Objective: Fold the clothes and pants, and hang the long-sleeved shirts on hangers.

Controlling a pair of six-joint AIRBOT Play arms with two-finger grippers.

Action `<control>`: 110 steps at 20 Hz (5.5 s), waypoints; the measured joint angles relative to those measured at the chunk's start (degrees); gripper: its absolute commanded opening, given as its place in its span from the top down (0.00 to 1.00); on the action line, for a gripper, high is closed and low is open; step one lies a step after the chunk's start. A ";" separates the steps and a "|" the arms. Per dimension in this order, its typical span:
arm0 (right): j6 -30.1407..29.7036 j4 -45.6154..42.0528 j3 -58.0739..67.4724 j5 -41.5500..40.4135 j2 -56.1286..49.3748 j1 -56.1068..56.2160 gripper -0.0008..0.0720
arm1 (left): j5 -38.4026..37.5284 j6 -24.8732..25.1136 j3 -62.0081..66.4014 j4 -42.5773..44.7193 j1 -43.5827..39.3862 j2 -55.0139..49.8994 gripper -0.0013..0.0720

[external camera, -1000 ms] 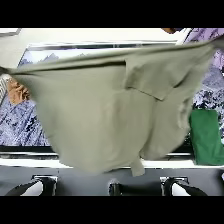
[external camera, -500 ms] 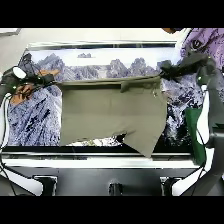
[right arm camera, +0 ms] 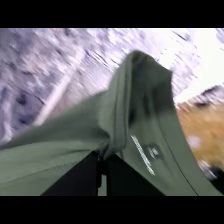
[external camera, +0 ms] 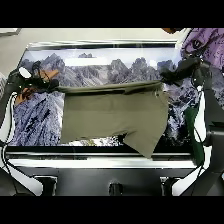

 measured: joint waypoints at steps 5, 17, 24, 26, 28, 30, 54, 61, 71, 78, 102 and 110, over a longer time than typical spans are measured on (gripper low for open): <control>0.44 -3.21 0.00 -9.99 0.26 0.02 0.95 | -10.75 -1.05 -0.07 0.35 -1.20 -0.02 0.96; 0.59 -6.23 -0.20 -19.93 -3.48 0.02 0.95 | -17.53 -3.67 -6.27 2.62 -4.79 -0.09 0.73; -0.42 -5.09 -0.15 -20.63 -5.22 0.02 0.41 | -13.18 -6.93 -5.25 2.67 -4.11 0.90 0.05; -2.97 -5.29 -0.11 -20.72 -3.10 -0.44 0.41 | -12.83 -7.54 -3.82 2.82 -2.29 3.19 0.06; -5.27 -4.26 -0.46 -21.29 -0.09 -2.60 0.41 | -12.79 -7.85 -3.61 3.30 0.63 6.97 0.06; -7.85 -0.46 -3.45 -21.94 4.09 -6.67 0.41 | -12.83 -8.00 -6.27 4.13 4.31 12.07 0.06; -13.77 19.41 -83.69 6.40 46.16 -10.10 0.95 | -3.13 -6.05 -60.13 -4.28 17.44 48.78 0.06; -13.18 19.43 -83.97 6.27 49.42 -8.92 0.95 | -1.55 1.77 -68.41 -12.66 17.33 45.72 0.07; -12.57 19.56 -83.97 2.93 55.19 -8.83 0.95 | 1.86 7.13 -70.75 -20.28 13.51 40.48 0.17; -11.02 19.47 -83.97 2.01 58.18 -8.83 0.95 | 4.59 7.82 -70.79 -20.74 9.79 36.61 0.96; -6.21 13.20 -64.74 -11.87 61.00 -8.76 0.96 | 3.32 -4.68 -58.55 -5.66 5.07 50.45 0.96; -12.17 13.57 -51.06 -0.59 36.92 -8.74 0.96 | 7.76 -1.60 -40.04 -5.55 1.01 26.75 0.96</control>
